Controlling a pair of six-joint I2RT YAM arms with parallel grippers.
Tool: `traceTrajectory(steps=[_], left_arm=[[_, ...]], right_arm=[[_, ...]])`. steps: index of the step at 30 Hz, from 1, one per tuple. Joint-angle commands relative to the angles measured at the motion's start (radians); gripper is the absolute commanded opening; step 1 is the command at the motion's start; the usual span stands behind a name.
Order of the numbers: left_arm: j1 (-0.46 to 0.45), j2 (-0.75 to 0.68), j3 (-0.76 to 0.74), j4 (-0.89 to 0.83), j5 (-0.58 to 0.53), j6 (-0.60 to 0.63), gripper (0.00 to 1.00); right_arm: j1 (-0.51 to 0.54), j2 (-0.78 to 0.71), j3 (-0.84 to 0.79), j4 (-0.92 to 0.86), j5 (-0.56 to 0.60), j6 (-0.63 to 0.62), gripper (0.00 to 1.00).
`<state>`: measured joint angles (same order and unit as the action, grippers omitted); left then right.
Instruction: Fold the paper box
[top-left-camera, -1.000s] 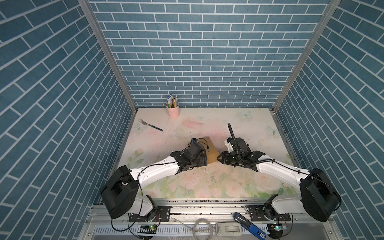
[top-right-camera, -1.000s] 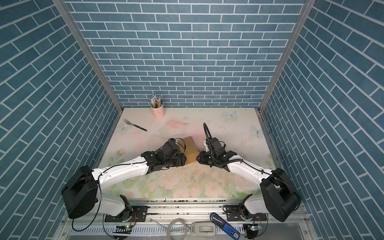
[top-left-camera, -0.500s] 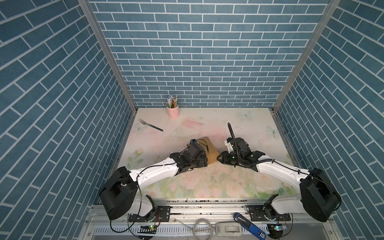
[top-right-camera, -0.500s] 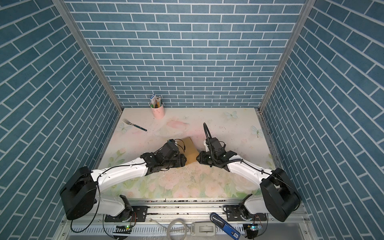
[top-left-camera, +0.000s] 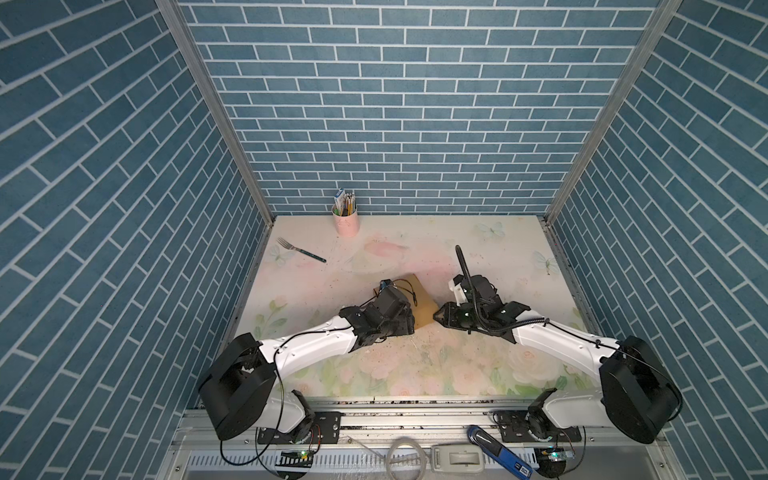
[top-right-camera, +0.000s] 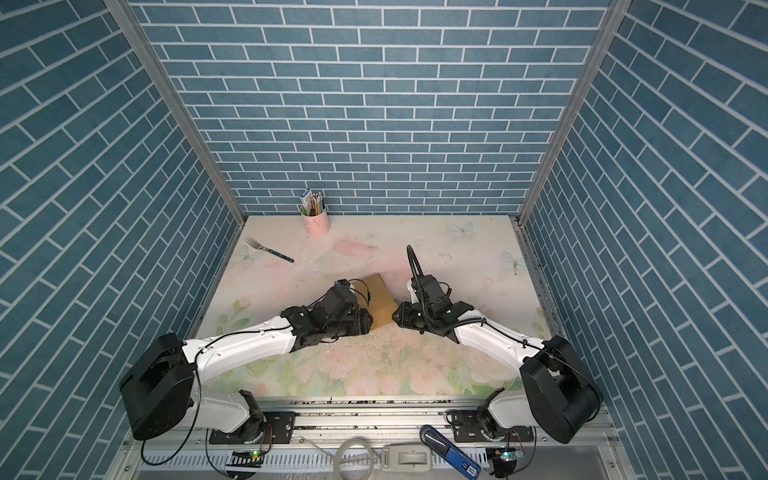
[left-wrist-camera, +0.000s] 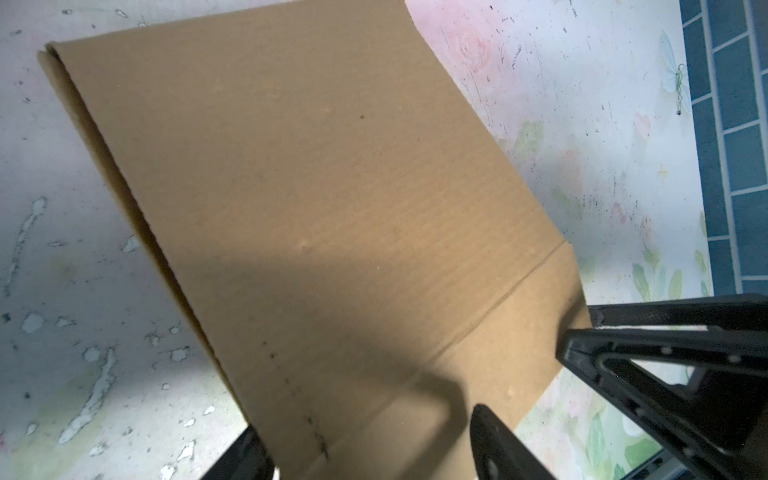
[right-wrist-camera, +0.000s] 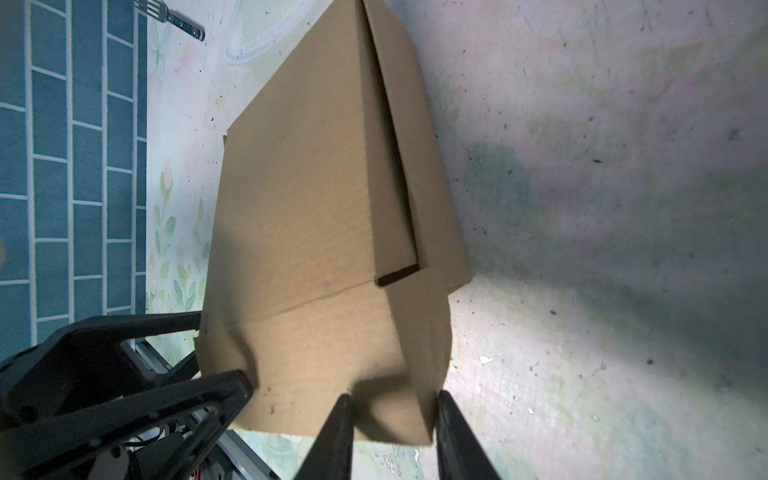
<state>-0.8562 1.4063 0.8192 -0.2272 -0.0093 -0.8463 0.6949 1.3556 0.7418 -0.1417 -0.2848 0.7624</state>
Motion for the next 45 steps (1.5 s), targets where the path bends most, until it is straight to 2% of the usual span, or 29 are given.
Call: traceTrajectory(steps=[1,7,21,45], left_arm=[[-0.018,-0.032,0.002,0.004,0.024,-0.002,0.73],[-0.023,-0.067,0.025,-0.054,-0.016,0.013,0.74],[-0.023,-0.009,-0.005,-0.020,0.011,0.000,0.74],[-0.003,-0.023,-0.091,-0.022,0.002,-0.010,0.73]], right_arm=[[0.009,0.002,0.001,0.022,-0.024,-0.017,0.34],[0.010,0.014,0.005,0.025,-0.023,-0.018,0.34],[0.010,0.011,0.008,0.008,-0.017,-0.025,0.34],[0.011,0.082,0.007,0.002,0.010,-0.063,0.35]])
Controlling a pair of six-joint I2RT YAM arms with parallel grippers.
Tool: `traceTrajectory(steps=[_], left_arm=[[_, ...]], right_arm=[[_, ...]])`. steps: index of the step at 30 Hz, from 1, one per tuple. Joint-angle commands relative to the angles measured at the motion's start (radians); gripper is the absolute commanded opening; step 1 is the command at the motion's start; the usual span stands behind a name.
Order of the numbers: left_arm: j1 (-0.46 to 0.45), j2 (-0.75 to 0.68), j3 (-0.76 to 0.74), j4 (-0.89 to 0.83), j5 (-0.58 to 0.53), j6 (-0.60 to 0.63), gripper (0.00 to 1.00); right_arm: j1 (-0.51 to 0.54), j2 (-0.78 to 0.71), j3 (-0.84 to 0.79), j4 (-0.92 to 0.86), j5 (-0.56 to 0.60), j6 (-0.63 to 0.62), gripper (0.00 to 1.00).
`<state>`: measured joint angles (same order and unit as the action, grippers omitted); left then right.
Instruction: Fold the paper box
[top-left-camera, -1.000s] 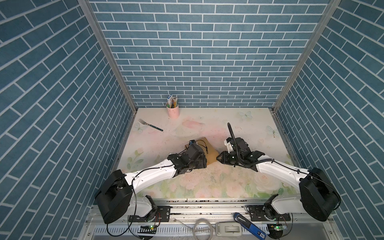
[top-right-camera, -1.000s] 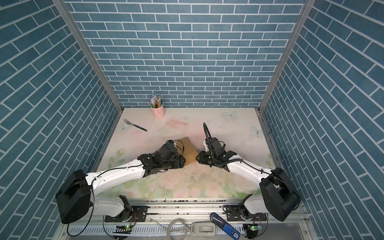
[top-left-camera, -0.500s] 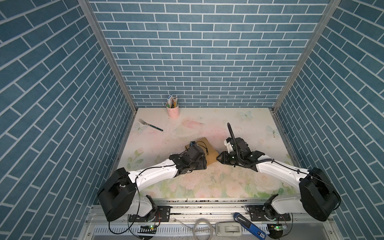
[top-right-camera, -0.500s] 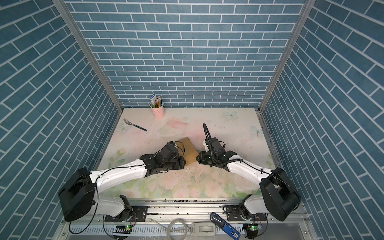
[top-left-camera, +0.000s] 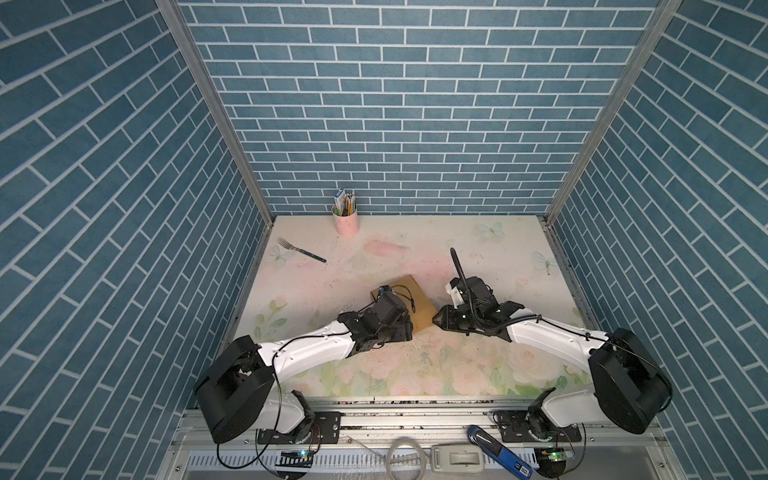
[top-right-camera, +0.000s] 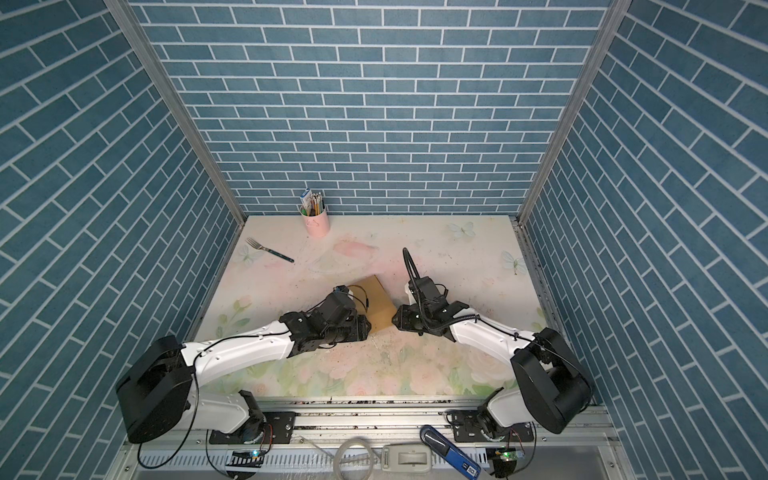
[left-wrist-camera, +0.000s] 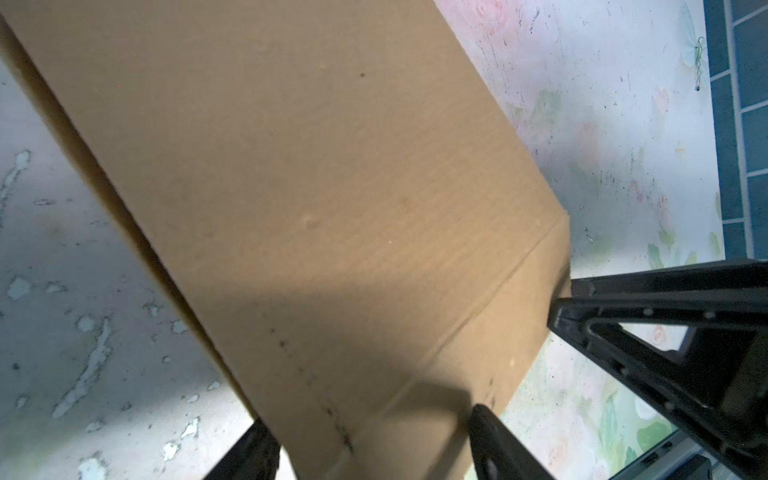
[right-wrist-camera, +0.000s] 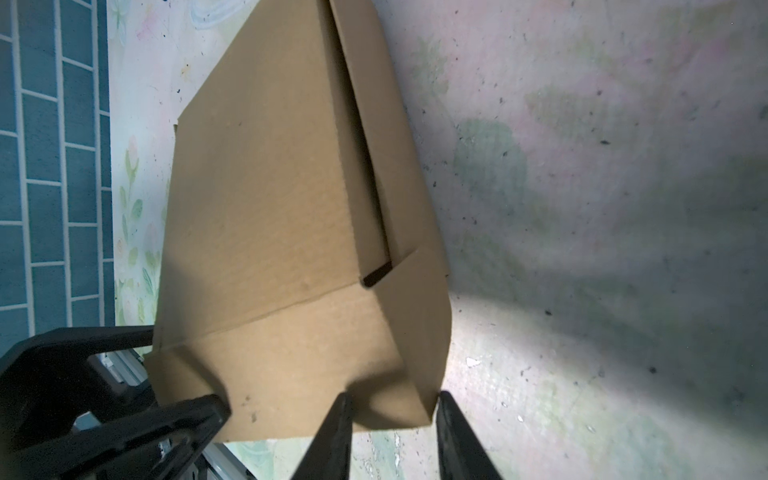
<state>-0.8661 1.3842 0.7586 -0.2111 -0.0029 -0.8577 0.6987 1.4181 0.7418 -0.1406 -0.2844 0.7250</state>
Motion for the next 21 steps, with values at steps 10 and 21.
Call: traceTrajectory(steps=[10,21], left_arm=[[0.011,-0.056,-0.005,-0.078,-0.015,0.012,0.73],[0.010,-0.103,0.021,-0.118,-0.015,0.016,0.73]], right_arm=[[0.007,-0.027,0.027,-0.018,-0.007,-0.015,0.35],[0.007,-0.071,0.036,-0.031,-0.007,-0.010,0.35]])
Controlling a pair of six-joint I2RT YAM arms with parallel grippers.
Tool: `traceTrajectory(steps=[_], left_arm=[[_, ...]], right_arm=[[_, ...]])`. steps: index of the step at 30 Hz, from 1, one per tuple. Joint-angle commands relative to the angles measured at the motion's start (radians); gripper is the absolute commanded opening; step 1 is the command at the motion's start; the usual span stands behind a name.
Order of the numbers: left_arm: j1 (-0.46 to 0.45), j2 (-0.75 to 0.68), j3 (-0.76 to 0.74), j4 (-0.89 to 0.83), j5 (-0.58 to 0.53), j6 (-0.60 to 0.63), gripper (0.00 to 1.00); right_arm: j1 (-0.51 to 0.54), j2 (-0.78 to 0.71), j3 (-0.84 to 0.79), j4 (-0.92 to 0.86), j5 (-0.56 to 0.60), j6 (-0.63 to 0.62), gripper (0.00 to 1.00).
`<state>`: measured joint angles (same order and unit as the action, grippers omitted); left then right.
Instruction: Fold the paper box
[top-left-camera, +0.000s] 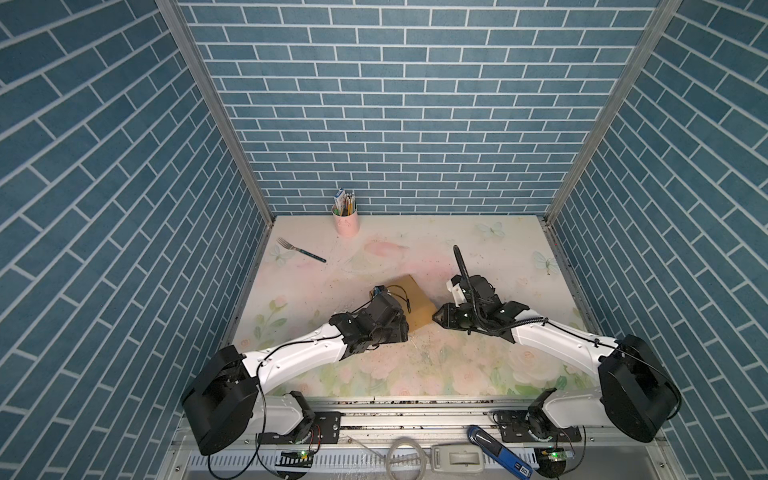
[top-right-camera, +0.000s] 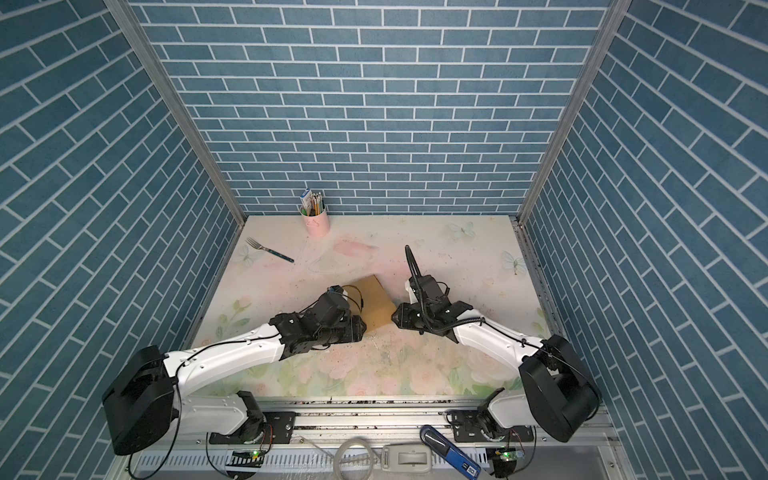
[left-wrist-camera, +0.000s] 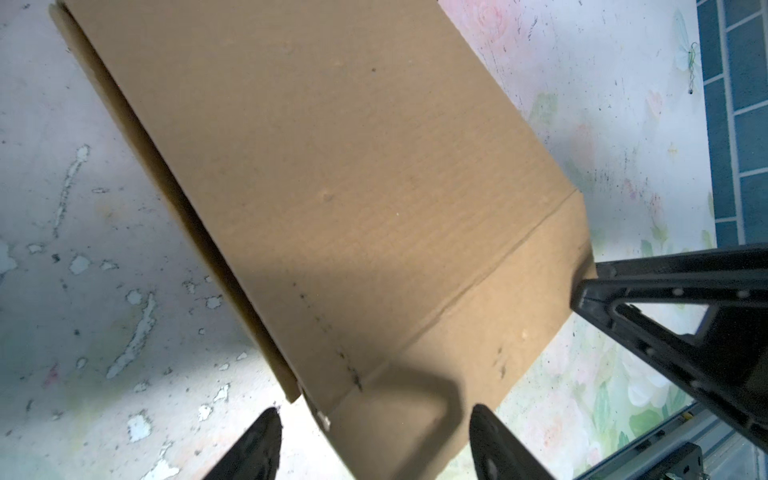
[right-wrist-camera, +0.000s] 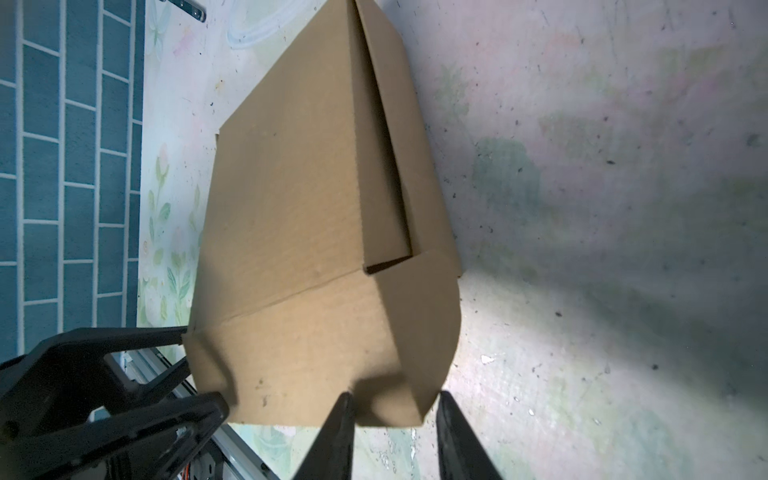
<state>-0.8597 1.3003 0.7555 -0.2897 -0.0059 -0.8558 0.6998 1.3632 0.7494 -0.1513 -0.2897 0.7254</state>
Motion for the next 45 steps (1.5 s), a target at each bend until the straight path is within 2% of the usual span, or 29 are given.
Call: traceTrajectory(steps=[1,14,22,26,32,35,45], left_arm=[[0.004,-0.023,0.024,-0.044,-0.012,0.012,0.73],[0.004,-0.032,0.020,-0.077,-0.029,0.007,0.73],[0.011,-0.041,0.023,-0.132,-0.083,0.029,0.73],[0.054,-0.079,0.018,-0.146,-0.081,0.046,0.73],[0.167,-0.109,0.039,-0.139,-0.050,0.113,0.73],[0.211,-0.073,0.066,-0.123,-0.034,0.146,0.73],[0.211,0.140,0.179,-0.101,-0.014,0.232,0.72]], right_arm=[[0.005,-0.014,0.028,-0.019,-0.003,-0.010,0.35],[0.006,-0.007,0.030,-0.013,0.000,-0.012,0.35],[0.006,-0.014,0.033,-0.018,-0.005,-0.014,0.35],[0.006,-0.034,0.052,-0.055,0.015,-0.036,0.36],[0.006,-0.065,0.041,-0.064,0.046,-0.057,0.46],[0.006,-0.097,0.017,-0.041,0.062,-0.052,0.49],[0.006,-0.136,-0.020,-0.034,0.075,-0.043,0.49]])
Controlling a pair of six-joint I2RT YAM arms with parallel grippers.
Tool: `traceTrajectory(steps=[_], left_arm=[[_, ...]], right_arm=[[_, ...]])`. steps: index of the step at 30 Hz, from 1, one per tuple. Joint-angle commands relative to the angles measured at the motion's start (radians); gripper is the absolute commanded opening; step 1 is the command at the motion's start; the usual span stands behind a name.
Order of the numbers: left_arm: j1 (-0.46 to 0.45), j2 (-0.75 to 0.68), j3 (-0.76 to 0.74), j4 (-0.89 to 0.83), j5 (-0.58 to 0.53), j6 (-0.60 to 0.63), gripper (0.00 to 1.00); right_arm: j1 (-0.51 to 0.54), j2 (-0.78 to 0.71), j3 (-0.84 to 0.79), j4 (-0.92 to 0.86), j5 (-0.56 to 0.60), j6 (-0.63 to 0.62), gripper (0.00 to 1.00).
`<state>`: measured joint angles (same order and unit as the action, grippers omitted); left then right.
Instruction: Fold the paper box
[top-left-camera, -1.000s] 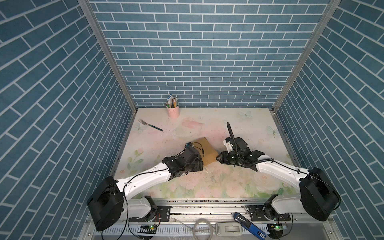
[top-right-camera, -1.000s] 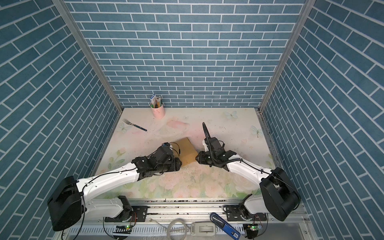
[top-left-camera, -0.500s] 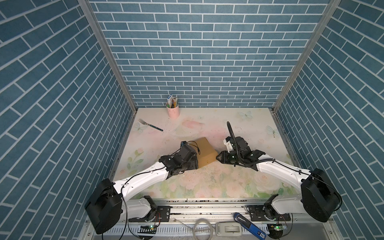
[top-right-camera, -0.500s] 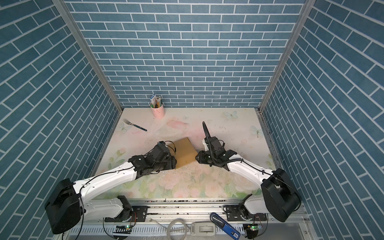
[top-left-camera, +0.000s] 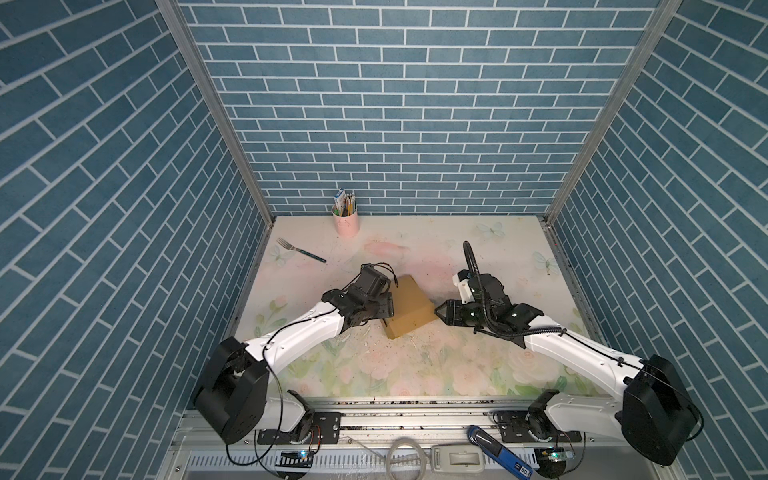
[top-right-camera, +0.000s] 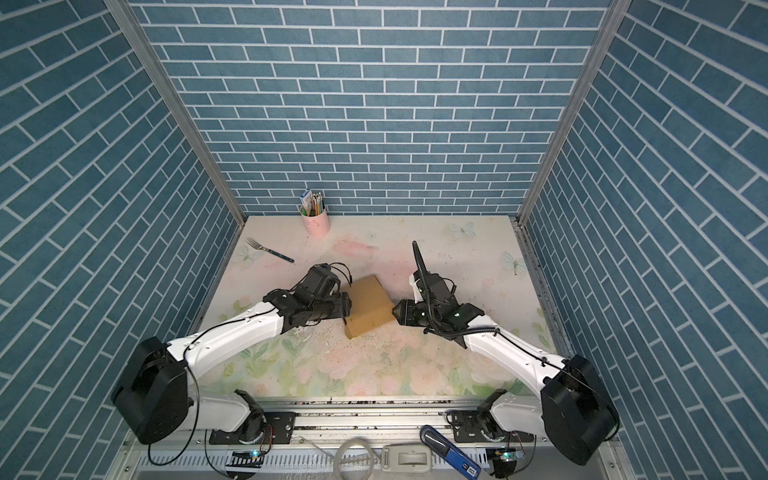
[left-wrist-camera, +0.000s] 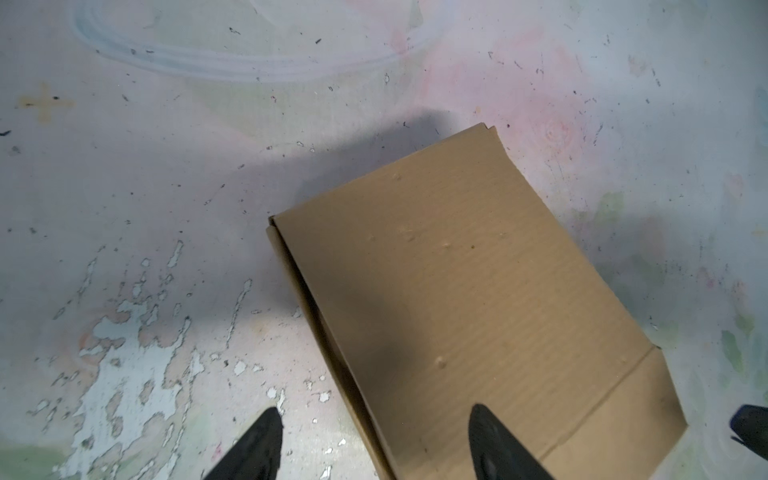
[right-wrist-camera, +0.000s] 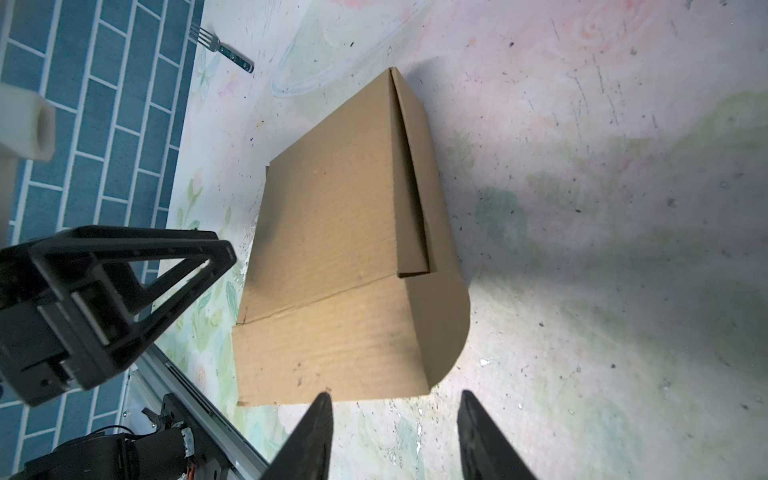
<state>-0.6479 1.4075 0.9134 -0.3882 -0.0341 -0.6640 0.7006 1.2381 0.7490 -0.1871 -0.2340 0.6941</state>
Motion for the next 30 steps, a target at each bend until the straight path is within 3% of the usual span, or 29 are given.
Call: traceTrajectory(steps=[1,30], left_arm=[[-0.002,0.040,0.020,-0.004,0.014,0.043,0.72],[-0.018,0.175,-0.057,0.028,0.060,0.047,0.71]], right_arm=[[0.005,-0.011,-0.022,0.003,0.020,-0.010,0.49],[0.002,0.073,0.051,-0.062,0.070,-0.103,0.47]])
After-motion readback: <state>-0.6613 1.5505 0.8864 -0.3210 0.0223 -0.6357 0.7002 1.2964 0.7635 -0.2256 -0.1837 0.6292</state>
